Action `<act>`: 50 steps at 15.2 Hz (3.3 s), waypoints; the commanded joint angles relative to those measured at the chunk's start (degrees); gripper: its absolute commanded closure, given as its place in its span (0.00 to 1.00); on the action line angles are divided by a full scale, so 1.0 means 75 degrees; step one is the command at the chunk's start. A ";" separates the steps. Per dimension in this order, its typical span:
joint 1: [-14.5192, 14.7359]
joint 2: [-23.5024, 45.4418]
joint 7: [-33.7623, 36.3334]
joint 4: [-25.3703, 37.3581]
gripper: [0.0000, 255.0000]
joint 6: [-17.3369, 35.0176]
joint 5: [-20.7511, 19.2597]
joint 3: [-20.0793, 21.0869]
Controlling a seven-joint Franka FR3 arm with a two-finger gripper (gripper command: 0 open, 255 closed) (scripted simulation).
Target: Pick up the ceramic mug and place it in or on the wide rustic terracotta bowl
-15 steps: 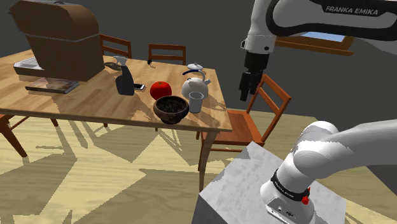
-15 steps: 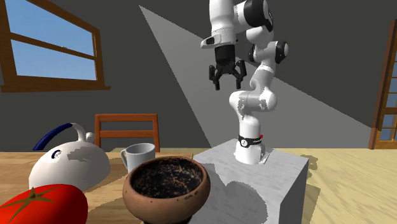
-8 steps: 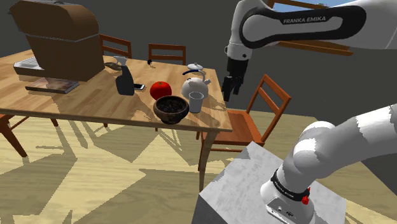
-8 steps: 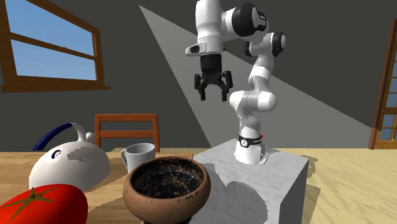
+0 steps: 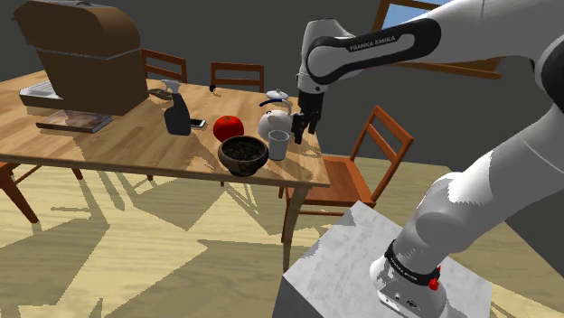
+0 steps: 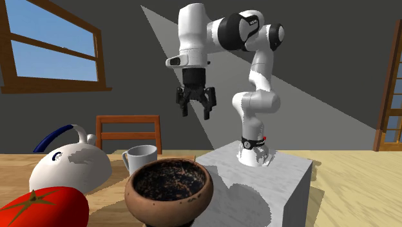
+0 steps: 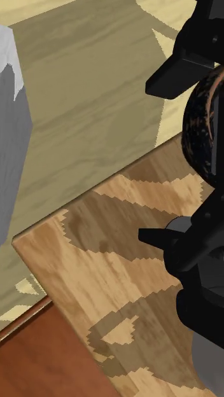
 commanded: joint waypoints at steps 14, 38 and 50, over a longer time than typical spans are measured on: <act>-0.0086 0.3670 -0.0220 0.2634 0.00 0.1573 -0.0570 -0.0053; -0.0101 0.3985 -0.0199 0.2343 1.00 0.2179 -0.0604 -0.0084; -0.0097 0.3479 -0.0304 0.2963 1.00 0.1057 -0.0538 -0.0069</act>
